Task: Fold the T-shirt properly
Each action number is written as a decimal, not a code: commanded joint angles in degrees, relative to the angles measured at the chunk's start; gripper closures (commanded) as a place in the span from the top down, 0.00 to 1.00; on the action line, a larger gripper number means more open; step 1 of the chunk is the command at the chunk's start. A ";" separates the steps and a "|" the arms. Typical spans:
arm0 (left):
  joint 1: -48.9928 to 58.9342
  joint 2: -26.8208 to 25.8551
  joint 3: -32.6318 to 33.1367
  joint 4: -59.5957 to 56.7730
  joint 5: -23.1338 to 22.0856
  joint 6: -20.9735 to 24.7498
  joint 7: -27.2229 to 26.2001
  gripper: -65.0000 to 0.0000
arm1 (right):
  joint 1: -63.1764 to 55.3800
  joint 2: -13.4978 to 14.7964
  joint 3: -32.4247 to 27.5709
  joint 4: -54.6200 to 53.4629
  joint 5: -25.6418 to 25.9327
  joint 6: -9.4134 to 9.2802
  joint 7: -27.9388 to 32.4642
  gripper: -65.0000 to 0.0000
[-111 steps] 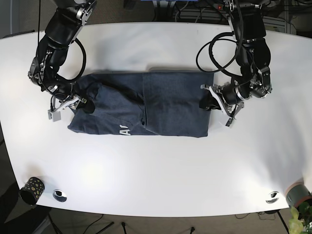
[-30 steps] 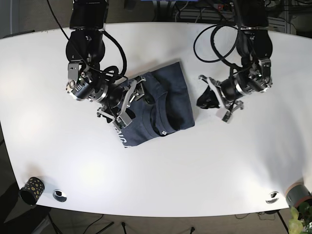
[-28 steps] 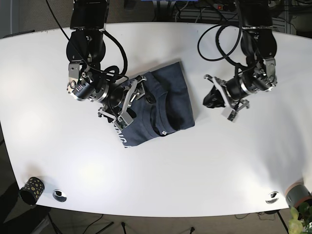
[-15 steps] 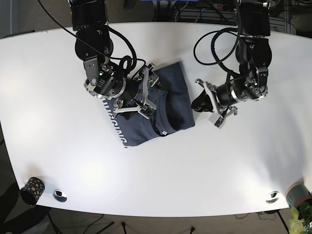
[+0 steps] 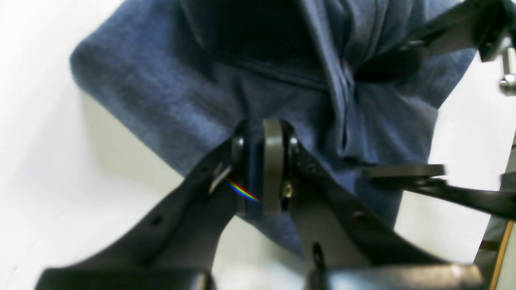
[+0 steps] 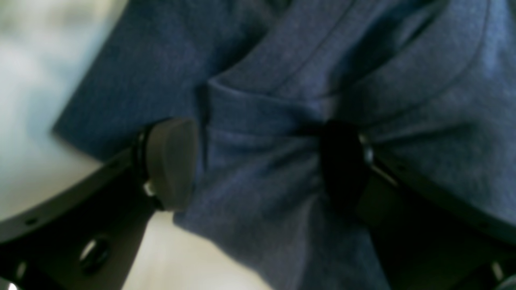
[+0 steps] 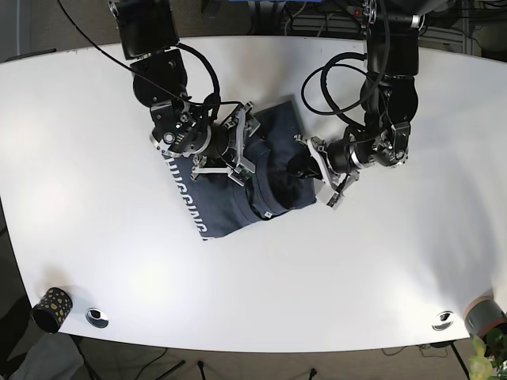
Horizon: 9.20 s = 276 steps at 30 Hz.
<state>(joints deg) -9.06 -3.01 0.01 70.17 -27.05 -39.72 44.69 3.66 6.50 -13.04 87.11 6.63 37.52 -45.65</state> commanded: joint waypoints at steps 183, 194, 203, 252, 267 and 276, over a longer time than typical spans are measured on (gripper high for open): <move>-8.83 4.81 17.00 5.04 9.86 -0.28 -3.41 0.07 | 11.33 0.31 26.44 -14.54 18.29 2.48 -1.34 0.16; -10.85 -4.69 16.74 0.03 10.83 -0.28 -11.50 0.06 | 12.12 2.33 22.14 -18.32 18.38 2.48 3.85 0.15; -5.49 -6.97 9.70 18.49 6.08 -0.28 -5.08 0.06 | 11.06 2.42 22.31 -5.13 18.29 2.48 -4.42 0.15; -16.30 -9.26 5.66 -12.72 6.17 -0.28 -6.66 0.06 | 5.88 -3.56 21.96 -10.41 -1.67 2.48 9.21 0.14; -17.36 -9.52 -1.90 1.61 6.08 -0.28 1.42 0.07 | -4.06 -5.40 13.61 7.97 -1.67 2.48 4.02 0.14; -7.69 -5.92 -4.89 16.64 6.52 -0.28 4.41 0.07 | -3.44 -4.17 14.58 8.14 -2.11 2.48 2.53 0.14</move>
<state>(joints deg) -16.25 -8.08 -4.51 83.46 -20.01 -40.10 50.09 -0.16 2.24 2.26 94.35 3.73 39.86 -43.92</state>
